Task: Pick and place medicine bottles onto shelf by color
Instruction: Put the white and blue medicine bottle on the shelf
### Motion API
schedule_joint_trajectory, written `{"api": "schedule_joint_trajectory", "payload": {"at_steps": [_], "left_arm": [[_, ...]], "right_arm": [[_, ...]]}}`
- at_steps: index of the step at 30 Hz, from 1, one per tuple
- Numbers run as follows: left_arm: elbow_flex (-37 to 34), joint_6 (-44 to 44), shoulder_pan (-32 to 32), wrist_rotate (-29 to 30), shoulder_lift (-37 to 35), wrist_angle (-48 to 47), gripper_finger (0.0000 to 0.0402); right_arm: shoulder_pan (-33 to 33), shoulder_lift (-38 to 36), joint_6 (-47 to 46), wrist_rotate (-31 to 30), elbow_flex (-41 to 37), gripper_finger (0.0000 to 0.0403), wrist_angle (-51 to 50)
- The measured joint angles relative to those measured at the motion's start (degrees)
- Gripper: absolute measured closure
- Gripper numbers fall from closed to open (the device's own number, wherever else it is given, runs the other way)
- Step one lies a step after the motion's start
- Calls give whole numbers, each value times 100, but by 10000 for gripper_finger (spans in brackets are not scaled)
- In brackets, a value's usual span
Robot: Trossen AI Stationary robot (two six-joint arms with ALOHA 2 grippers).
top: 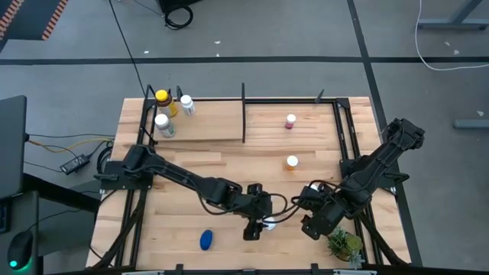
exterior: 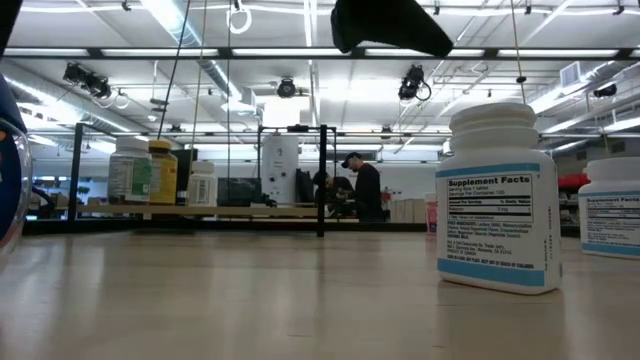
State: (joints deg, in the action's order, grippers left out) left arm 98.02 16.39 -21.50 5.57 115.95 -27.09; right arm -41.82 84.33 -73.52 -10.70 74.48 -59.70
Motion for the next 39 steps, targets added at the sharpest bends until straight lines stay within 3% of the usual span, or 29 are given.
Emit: {"api": "schedule_joint_trajectory", "payload": {"at_steps": [10, 22, 39], "left_arm": [[2, -764, 18, -182, 389, 115, 111], [-4, -784, 31, -158, 710, 440, 111], [0, -761, 33, -158, 972, 606, 116]], "right_arm": [[-143, 0, -526, -2, 0, 139, 42], [-473, 2, -1315, -175, 0, 139, 54], [-525, 2, -1370, -280, 2, 139, 69]]}}
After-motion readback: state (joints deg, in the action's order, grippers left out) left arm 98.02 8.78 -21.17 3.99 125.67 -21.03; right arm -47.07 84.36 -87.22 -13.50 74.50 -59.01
